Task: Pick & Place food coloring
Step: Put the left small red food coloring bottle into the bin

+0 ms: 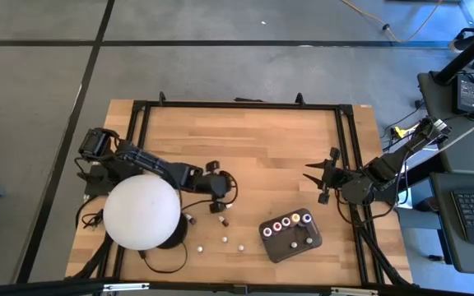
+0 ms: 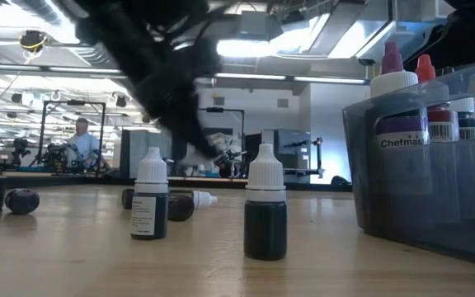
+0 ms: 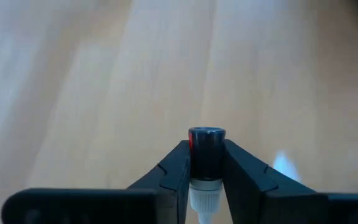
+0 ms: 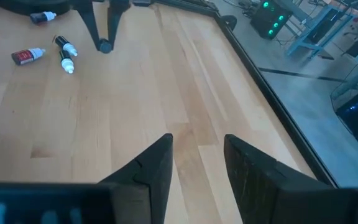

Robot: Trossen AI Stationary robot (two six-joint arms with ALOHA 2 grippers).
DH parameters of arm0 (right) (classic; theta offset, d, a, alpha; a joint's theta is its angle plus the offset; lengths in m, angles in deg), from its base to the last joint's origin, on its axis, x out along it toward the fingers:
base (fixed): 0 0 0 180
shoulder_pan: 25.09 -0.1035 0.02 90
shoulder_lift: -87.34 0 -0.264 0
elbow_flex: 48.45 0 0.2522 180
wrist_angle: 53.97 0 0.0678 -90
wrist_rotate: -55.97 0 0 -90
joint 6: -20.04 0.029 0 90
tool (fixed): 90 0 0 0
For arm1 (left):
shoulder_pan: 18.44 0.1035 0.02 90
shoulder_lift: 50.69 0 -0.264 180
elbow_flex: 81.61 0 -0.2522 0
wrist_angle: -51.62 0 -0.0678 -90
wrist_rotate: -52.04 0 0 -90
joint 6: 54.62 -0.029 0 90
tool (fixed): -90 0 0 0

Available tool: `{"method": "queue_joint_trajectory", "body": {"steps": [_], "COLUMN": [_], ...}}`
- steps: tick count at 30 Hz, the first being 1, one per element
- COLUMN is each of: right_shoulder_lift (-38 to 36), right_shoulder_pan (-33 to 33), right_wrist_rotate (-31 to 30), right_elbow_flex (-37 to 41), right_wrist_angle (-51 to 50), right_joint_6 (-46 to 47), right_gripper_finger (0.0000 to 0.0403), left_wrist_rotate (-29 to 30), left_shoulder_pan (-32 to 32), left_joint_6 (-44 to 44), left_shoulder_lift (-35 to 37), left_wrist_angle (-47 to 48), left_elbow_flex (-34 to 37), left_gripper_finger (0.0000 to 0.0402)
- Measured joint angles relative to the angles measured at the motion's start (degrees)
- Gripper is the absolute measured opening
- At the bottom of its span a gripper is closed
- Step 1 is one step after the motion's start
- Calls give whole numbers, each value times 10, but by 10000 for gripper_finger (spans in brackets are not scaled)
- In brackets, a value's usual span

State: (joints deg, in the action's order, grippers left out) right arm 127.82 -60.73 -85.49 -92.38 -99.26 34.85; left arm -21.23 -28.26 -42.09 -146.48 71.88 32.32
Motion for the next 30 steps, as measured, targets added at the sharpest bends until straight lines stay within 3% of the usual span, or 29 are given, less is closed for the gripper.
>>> {"method": "queue_joint_trajectory", "body": {"steps": [8,12,20,24,30], "right_shoulder_lift": [0,0,0,2,39], "right_shoulder_pan": [0,0,0,0,0], "right_wrist_rotate": [0,0,0,5,58], "right_elbow_flex": [0,0,0,0,0], "right_wrist_angle": [0,0,1,31,182], "right_joint_6": [1,1,26,58,-58], "right_gripper_finger": [147,147,147,147,147], "left_wrist_rotate": [-113,-163,-178,-178,-194], "left_shoulder_pan": [13,7,-22,-26,-23], "left_joint_6": [-125,-144,-194,-240,-324], "left_shoulder_lift": [0,-8,-28,-28,-28], "left_wrist_angle": [-163,-187,-172,-215,-291], "left_elbow_flex": [-54,-91,-147,-148,-148], "left_gripper_finger": [72,70,70,70,75]}}
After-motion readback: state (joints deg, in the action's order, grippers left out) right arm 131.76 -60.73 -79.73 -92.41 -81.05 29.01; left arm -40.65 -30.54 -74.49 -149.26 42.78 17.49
